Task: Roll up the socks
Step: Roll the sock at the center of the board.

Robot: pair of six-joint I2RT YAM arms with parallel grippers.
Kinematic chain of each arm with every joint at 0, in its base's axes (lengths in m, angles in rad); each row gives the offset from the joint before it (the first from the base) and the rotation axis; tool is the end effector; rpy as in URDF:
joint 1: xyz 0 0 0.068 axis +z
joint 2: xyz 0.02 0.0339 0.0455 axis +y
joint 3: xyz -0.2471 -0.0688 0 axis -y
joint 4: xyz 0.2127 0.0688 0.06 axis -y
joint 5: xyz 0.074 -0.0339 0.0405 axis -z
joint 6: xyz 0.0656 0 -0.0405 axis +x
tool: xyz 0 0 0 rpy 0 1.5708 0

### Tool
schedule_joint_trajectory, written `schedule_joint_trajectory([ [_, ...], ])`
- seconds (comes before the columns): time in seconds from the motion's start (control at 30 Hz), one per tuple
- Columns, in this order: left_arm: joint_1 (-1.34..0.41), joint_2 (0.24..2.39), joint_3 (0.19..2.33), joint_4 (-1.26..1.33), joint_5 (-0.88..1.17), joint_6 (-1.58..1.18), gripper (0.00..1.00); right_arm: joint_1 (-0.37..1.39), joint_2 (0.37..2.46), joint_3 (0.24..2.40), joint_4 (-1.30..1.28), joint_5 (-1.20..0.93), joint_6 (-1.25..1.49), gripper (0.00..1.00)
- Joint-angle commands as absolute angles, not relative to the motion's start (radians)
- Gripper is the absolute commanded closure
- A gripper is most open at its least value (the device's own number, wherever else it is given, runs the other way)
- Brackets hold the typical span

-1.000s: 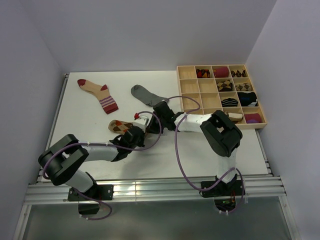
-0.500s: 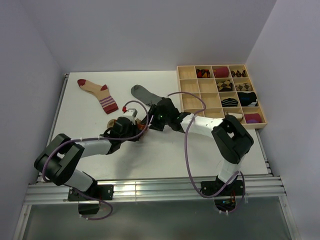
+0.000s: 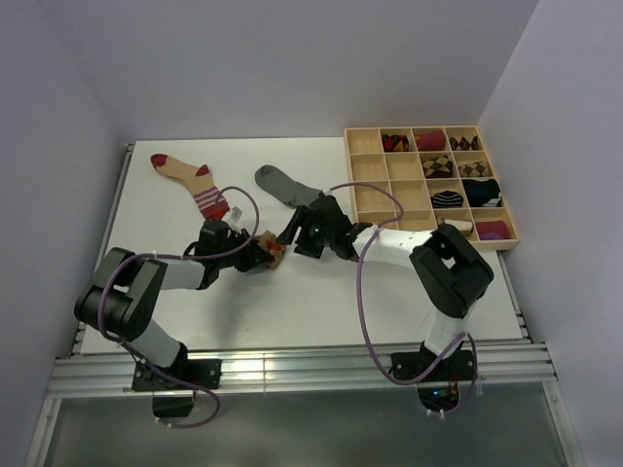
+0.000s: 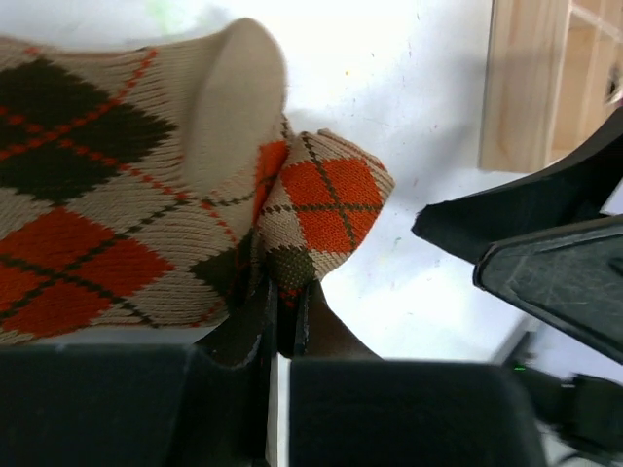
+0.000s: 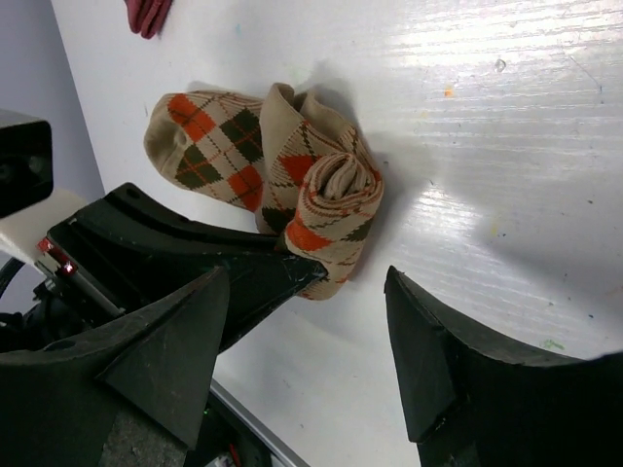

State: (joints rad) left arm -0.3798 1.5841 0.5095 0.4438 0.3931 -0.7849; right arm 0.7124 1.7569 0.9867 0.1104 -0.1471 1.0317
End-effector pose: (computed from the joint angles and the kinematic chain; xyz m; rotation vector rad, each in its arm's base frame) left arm 0.2563 -0.1294 0.1227 -0.2399 2.3500 -1.0474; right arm 0.2737 0.2491 0.1662 0.3036 2.4447 1.0400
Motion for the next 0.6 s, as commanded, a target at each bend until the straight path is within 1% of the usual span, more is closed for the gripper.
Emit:
schedule_joint_trajectory([
  [0.0,-0.341,1.621,0.474,0.430,0.482,-0.897,0.99,0.706,1.785,0.986,0.160,-0.132,1.032,0.27],
  [0.13,-0.302,1.655,0.486,0.414,0.512,-0.916,0.99,0.706,1.822,0.994,0.173,-0.146,1.035,0.29],
  [0.57,-0.284,1.727,0.520,0.385,0.552,-0.927,0.97,0.706,1.940,1.031,0.221,-0.164,1.031,0.35],
])
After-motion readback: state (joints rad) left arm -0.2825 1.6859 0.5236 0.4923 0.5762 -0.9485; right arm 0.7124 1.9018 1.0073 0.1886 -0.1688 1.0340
